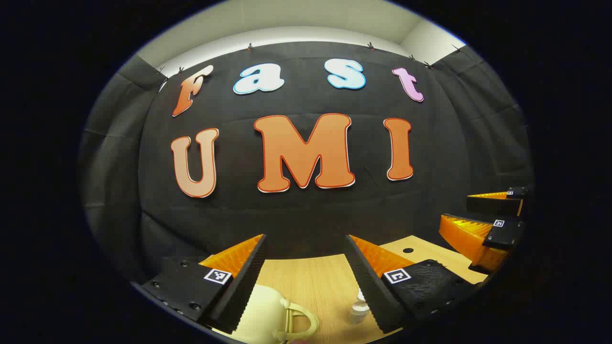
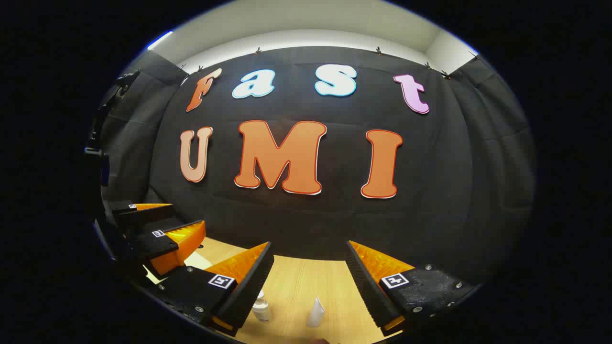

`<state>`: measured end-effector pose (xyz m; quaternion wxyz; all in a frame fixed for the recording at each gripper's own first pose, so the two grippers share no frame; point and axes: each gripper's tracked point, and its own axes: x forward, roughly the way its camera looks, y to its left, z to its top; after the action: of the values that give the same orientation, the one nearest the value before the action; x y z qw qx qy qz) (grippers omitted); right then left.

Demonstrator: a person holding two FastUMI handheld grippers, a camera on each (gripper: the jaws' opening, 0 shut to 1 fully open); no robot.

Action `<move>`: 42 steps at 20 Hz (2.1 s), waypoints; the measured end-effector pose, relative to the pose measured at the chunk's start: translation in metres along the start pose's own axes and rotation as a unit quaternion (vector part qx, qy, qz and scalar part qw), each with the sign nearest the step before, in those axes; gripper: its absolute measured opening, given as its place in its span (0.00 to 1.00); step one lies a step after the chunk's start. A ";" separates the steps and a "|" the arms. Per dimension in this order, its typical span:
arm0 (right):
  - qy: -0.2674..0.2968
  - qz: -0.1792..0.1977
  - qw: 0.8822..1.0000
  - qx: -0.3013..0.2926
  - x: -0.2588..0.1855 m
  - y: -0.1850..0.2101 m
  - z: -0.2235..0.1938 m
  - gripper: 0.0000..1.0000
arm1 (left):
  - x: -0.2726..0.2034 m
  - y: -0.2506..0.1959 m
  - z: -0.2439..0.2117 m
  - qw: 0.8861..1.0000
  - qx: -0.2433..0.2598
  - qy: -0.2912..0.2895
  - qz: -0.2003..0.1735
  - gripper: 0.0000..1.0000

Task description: First open the suitcase, pack the skin care products into it, and then close the suitcase.

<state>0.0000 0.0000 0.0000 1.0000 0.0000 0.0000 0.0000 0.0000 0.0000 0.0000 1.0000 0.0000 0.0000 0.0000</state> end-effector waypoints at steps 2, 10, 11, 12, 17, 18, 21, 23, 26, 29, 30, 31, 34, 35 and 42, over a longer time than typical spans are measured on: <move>-0.002 -0.001 1.000 0.004 0.004 0.006 0.001 0.96 | 0.002 -0.003 0.000 1.000 -0.002 0.001 0.000 0.99; 0.006 -0.011 1.000 0.019 0.011 0.009 -0.001 0.95 | 0.000 -0.003 -0.006 1.000 -0.008 0.015 -0.003 1.00; 0.004 -0.014 1.000 0.015 0.010 0.007 0.000 0.96 | -0.002 -0.003 -0.006 1.000 -0.008 0.018 -0.002 1.00; 0.004 -0.016 1.000 0.013 0.009 0.006 0.001 0.96 | -0.003 -0.002 -0.006 1.000 -0.006 0.018 -0.001 1.00; 0.008 -0.016 1.000 0.007 0.008 0.005 -0.003 0.96 | 0.001 0.002 -0.005 1.000 0.004 0.008 0.001 1.00; 0.008 -0.015 1.000 0.007 0.007 0.006 -0.003 0.96 | 0.001 0.002 -0.006 1.000 0.004 0.006 0.001 1.00; 0.011 -0.009 1.000 0.007 0.005 0.010 -0.006 0.96 | -0.003 0.006 -0.012 1.000 0.017 0.022 0.005 1.00; 0.012 -0.006 1.000 0.002 0.004 0.010 -0.008 0.96 | -0.006 0.009 -0.017 0.999 0.025 0.032 0.008 1.00; 0.011 -0.005 1.000 -0.002 0.003 0.005 -0.008 0.96 | -0.012 0.015 -0.026 0.998 0.046 0.051 0.012 1.00; 0.014 -0.009 1.000 -0.003 0.004 -0.002 -0.011 0.96 | -0.019 0.021 -0.036 0.994 0.074 0.076 0.009 1.00; 0.014 -0.011 1.000 -0.003 0.004 -0.005 -0.012 0.96 | -0.023 0.025 -0.040 0.992 0.087 0.086 0.009 0.99; 0.015 -0.013 1.000 -0.005 0.004 -0.008 -0.014 0.96 | -0.026 0.030 -0.041 0.991 0.105 0.087 0.013 0.99; 0.021 -0.020 1.000 -0.006 0.006 -0.016 -0.019 0.96 | -0.028 0.047 -0.048 0.980 0.173 0.099 0.003 0.99; 0.021 -0.023 0.999 -0.004 0.005 -0.020 -0.020 0.96 | -0.030 0.051 -0.051 0.977 0.186 0.108 -0.006 0.99; 0.030 -0.050 0.998 -0.012 0.005 -0.041 -0.030 0.96 | -0.047 0.073 -0.068 0.944 0.289 0.155 -0.039 0.99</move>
<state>0.0051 -0.0414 -0.0303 0.9982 -0.0122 0.0305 -0.0499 -0.0473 0.0731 -0.0678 0.9438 0.2893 0.1551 -0.0386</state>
